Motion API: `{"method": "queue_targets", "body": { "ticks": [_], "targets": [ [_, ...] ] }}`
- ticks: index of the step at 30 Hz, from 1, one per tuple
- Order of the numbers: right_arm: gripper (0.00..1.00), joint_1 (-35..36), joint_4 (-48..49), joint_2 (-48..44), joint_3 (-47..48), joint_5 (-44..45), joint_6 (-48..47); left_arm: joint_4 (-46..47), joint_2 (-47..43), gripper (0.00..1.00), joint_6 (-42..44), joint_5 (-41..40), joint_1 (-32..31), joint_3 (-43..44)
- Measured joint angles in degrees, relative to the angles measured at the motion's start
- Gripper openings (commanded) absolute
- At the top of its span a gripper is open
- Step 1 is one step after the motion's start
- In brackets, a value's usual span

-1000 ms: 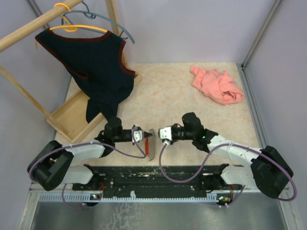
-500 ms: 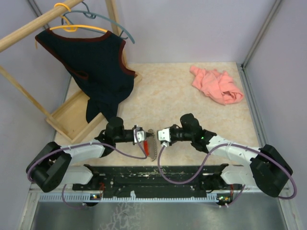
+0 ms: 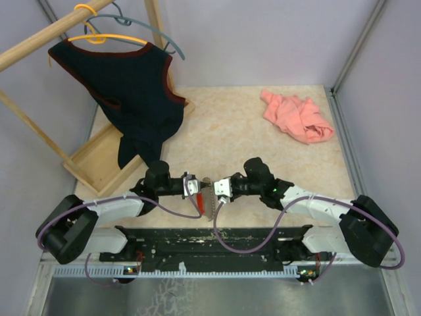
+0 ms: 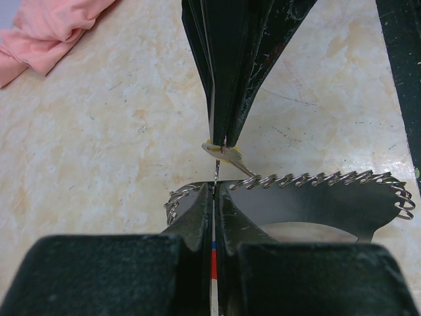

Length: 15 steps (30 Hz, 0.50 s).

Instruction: Put the keys on the keyring

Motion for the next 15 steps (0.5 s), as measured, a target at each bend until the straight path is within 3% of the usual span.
{"method": "queue_targets", "body": {
  "ticks": [15],
  "targets": [
    [0.0, 0.26, 0.44, 0.0, 0.0, 1.05, 0.26, 0.02, 0.02, 0.0, -0.02, 0.02, -0.31, 0.0]
  ]
}}
